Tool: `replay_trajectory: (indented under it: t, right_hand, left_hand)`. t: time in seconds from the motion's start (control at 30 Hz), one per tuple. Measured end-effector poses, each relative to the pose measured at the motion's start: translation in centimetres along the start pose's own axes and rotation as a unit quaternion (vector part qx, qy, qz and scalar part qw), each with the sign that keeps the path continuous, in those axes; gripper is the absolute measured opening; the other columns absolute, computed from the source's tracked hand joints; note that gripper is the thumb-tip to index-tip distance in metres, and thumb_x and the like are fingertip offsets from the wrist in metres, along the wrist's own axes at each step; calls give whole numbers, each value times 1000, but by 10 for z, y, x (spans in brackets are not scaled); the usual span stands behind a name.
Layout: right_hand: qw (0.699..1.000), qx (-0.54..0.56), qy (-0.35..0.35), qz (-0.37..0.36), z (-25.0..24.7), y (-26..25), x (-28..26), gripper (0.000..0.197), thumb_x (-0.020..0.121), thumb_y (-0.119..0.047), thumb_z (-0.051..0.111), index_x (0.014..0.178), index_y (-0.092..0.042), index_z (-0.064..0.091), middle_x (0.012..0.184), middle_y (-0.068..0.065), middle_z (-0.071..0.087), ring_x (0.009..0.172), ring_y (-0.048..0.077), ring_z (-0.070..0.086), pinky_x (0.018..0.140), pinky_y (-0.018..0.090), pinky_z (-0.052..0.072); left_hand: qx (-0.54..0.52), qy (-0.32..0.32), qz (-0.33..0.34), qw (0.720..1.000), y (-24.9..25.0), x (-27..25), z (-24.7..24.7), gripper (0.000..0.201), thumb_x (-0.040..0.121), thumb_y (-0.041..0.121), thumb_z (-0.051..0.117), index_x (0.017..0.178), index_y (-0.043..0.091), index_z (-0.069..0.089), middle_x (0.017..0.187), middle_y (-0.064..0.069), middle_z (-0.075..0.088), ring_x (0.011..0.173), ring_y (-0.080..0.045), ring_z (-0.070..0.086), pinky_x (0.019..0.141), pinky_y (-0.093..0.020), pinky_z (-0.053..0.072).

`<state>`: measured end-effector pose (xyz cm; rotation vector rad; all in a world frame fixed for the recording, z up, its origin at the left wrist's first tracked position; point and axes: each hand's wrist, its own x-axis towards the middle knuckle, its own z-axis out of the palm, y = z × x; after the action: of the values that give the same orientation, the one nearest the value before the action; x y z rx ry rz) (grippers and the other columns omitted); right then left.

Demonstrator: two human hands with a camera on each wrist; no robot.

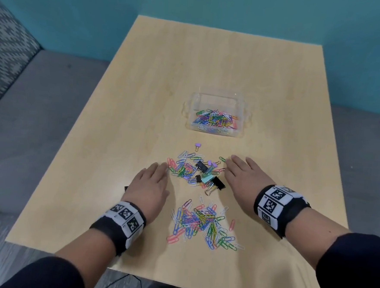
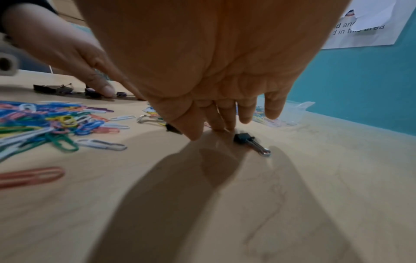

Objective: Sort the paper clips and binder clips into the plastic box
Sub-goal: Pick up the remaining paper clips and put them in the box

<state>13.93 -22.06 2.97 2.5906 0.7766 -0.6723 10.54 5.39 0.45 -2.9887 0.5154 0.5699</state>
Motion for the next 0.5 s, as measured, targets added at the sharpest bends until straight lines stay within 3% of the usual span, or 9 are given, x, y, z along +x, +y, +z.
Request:
replay_trajectory:
  t: [0.1, 0.2, 0.3, 0.33, 0.43, 0.5]
  right_hand:
    - [999, -24, -26, 27, 5, -10, -13, 74, 87, -20, 40, 148, -1, 5, 156, 22, 4, 144, 37, -2, 115, 55, 7]
    - [998, -41, -37, 36, 9, -23, -27, 71, 88, -21, 33, 147, 3, 3, 155, 27, 3, 143, 42, -3, 112, 60, 4]
    - [997, -46, -48, 42, 11, -35, -38, 70, 90, -24, 31, 147, 5, 4, 154, 28, 4, 142, 44, -5, 110, 63, 0]
    - [997, -41, -50, 42, 12, -38, -41, 70, 91, -25, 32, 147, 5, 4, 155, 28, 4, 142, 44, -6, 110, 64, -1]
    - [998, -22, -44, 42, 17, -46, -49, 66, 93, -24, 29, 147, 6, 5, 155, 28, 4, 142, 44, -9, 109, 65, -4]
    - [998, -13, -35, 44, 20, -53, -56, 64, 95, -24, 27, 146, 7, 5, 154, 29, 4, 142, 45, -8, 109, 65, -6]
  left_hand:
    - [2, 5, 51, 999, -9, 15, -5, 56, 100, 30, 28, 148, 4, 16, 159, -9, 4, 145, -22, 9, 117, -32, 16]
    - [24, 12, 97, 995, -8, 20, -12, 55, 100, 24, 30, 148, 2, 14, 158, -12, 6, 145, -21, 10, 116, -28, 12]
    - [111, 3, 116, 987, -2, 21, -19, 63, 85, 32, 59, 134, -4, 45, 143, -20, 42, 135, -24, 38, 110, -29, 28]
    - [117, 7, 118, 986, -1, 21, -19, 63, 85, 32, 59, 133, -6, 45, 142, -22, 42, 134, -26, 39, 110, -31, 29]
    - [97, -19, 116, 988, 0, 14, -6, 58, 100, 29, 28, 146, -3, 12, 156, -21, 6, 144, -29, 10, 118, -36, 14]
    - [91, -32, 106, 990, 5, 6, -1, 59, 101, 31, 25, 147, -1, 8, 157, -19, -1, 145, -29, 5, 118, -38, 13]
